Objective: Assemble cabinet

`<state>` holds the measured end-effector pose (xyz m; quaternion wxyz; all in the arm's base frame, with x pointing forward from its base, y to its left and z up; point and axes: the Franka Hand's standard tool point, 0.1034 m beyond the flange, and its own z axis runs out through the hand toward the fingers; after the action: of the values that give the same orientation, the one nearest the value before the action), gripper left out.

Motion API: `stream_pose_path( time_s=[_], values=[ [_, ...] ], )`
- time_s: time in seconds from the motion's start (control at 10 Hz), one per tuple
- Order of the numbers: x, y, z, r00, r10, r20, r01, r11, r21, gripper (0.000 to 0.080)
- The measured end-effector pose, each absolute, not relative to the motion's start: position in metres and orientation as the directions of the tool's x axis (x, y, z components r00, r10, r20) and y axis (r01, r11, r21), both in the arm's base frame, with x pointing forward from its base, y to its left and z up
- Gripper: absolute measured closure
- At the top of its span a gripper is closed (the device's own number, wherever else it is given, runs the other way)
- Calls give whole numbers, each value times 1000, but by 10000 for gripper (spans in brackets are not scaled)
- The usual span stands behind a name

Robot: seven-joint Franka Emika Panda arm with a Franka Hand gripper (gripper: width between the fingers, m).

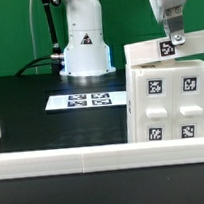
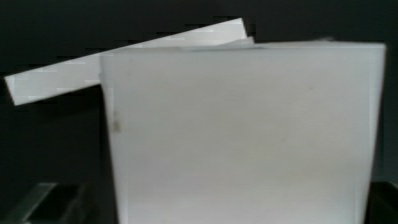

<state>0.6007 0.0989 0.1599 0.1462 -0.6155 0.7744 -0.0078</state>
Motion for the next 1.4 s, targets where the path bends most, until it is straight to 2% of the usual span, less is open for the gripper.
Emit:
stream_pose_path(
  time_s=[0.1,0.2,0.4,0.6,0.8,1.1,1.4],
  values=[
    [601,100,166,-187,-957,-220,-952,232,-198,73],
    [603,102,175,-175,-958,-226,-952,223,-211,12],
    [603,104,189,-156,-960,-234,-950,211,-232,4],
    [603,104,186,-138,-964,-228,-954,191,-233,2],
    [603,106,187,-30,-978,-208,-971,78,-225,2],
    [604,105,190,268,-953,-141,-938,-224,-265,2],
    [606,104,193,459,-884,-86,-861,-419,-288,2]
  ],
)
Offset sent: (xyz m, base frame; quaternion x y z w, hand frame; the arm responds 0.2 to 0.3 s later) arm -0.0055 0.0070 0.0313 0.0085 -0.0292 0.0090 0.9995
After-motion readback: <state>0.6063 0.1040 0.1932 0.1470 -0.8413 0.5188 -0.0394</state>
